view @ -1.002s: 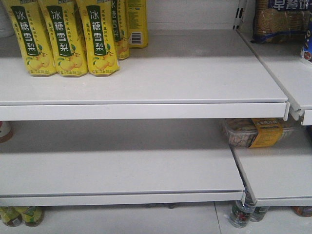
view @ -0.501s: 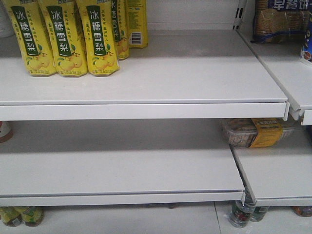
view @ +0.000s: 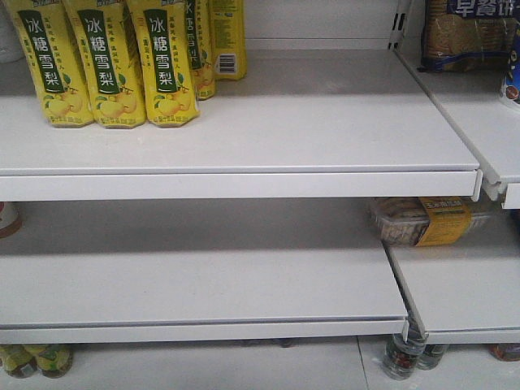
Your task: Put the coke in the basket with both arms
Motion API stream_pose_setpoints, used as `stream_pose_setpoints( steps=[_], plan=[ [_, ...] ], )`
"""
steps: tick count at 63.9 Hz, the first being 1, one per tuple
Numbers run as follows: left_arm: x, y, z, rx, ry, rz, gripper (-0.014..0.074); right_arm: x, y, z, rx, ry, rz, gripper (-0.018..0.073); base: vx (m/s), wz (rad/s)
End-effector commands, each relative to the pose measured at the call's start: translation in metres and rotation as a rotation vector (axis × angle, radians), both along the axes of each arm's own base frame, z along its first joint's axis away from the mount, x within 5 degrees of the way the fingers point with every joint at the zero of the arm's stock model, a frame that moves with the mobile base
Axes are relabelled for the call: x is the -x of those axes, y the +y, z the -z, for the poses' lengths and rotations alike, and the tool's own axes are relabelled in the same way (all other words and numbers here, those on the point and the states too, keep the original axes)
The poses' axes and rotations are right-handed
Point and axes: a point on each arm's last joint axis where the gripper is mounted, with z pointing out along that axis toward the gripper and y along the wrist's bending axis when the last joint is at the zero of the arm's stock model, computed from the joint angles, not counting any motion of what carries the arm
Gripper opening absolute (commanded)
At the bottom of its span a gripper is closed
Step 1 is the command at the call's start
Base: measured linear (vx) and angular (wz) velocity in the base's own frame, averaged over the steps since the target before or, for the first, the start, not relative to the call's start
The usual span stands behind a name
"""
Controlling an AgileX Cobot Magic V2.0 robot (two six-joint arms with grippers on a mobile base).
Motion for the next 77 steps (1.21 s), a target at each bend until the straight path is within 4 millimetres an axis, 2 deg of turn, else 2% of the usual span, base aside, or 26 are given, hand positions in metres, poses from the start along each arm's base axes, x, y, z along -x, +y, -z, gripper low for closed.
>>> stream_pose_setpoints(
  steps=[1, 43, 54, 60, 67, 75, 77],
  plan=[
    [0.001, 0.0, -0.026, -0.094, -0.197, 0.015, -0.0006, -0.003, 0.0, -0.011, -0.014, -0.066, 0.008, 0.0255, 0.0, 0.0],
    [0.001, 0.0, -0.026, -0.095, -0.197, 0.016, -0.0006, -0.003, 0.0, -0.01, -0.013, -0.065, 0.008, 0.0255, 0.0, 0.0],
    [0.001, 0.0, -0.026, -0.095, -0.197, 0.016, -0.0006, 0.001, -0.005, -0.011, 0.006, -0.129, 0.04, 0.0251, 0.0, 0.0],
    [0.001, 0.0, -0.026, -0.095, -0.197, 0.016, -0.0006, 0.002, -0.007, -0.003, -0.014, -0.222, 0.091, 0.0204, 0.0, 0.0],
    [0.001, 0.0, -0.026, -0.095, -0.197, 0.016, -0.0006, 0.0, -0.01, 0.017, -0.028, -0.319, 0.151, 0.0104, 0.0, 0.0],
    [0.001, 0.0, -0.026, -0.095, -0.197, 0.016, -0.0006, -0.003, -0.013, 0.024, -0.061, -0.505, 0.23, -0.0013, 0.0, 0.0],
    [0.001, 0.0, -0.026, -0.095, -0.197, 0.016, -0.0006, -0.004, -0.014, 0.026, -0.06, -0.537, 0.254, -0.0015, 0.0, 0.0]
  ],
)
